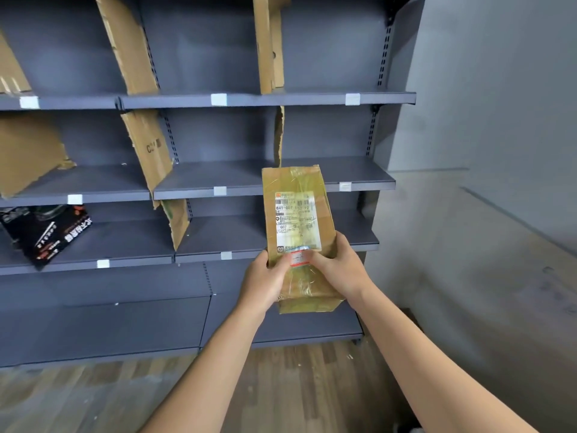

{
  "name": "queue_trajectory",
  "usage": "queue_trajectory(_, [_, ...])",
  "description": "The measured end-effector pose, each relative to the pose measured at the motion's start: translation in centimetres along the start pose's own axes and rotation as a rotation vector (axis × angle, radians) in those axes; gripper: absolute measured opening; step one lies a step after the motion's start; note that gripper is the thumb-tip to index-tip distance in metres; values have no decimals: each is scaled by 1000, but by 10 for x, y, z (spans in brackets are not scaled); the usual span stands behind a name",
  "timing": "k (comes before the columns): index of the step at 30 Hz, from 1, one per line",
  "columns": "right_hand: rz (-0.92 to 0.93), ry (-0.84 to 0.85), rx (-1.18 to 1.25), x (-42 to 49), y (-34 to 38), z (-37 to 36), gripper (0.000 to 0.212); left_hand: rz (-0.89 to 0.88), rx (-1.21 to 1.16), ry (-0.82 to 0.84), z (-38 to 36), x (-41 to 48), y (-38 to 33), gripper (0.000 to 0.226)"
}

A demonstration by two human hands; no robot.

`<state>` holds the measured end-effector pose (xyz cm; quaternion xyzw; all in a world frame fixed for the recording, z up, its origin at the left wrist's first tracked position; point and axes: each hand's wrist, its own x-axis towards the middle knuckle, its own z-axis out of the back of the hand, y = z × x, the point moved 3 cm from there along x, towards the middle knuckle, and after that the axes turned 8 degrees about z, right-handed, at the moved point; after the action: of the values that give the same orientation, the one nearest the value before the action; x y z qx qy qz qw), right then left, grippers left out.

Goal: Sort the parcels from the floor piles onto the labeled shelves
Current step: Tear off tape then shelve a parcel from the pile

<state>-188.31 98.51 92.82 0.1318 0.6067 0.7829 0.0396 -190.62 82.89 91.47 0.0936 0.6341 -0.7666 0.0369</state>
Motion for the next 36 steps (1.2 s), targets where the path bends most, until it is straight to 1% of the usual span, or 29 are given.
queue_trajectory(5, [-31, -23, -17, 14, 8, -47, 52, -14, -16, 20, 46, 21, 2, 20])
queue_trajectory(11, [-105, -45, -43, 28, 16, -93, 40, 1, 13, 40, 90, 46, 6, 19])
queue_trajectory(19, [-158, -33, -71, 44, 30, -148, 42, 15, 62, 68, 144, 68, 9, 22])
queue_trajectory(22, [-129, -24, -82, 53, 42, -161, 42, 16, 35, 65, 160, 77, 6, 26])
queue_trajectory(25, [-92, -5, -72, 66, 55, -171, 40, -5, 7, 42, 172, 88, -4, 24])
queue_trajectory(36, [26, 96, -30, 136, 90, -174, 46, -71, -72, -131, 185, 115, -65, 20])
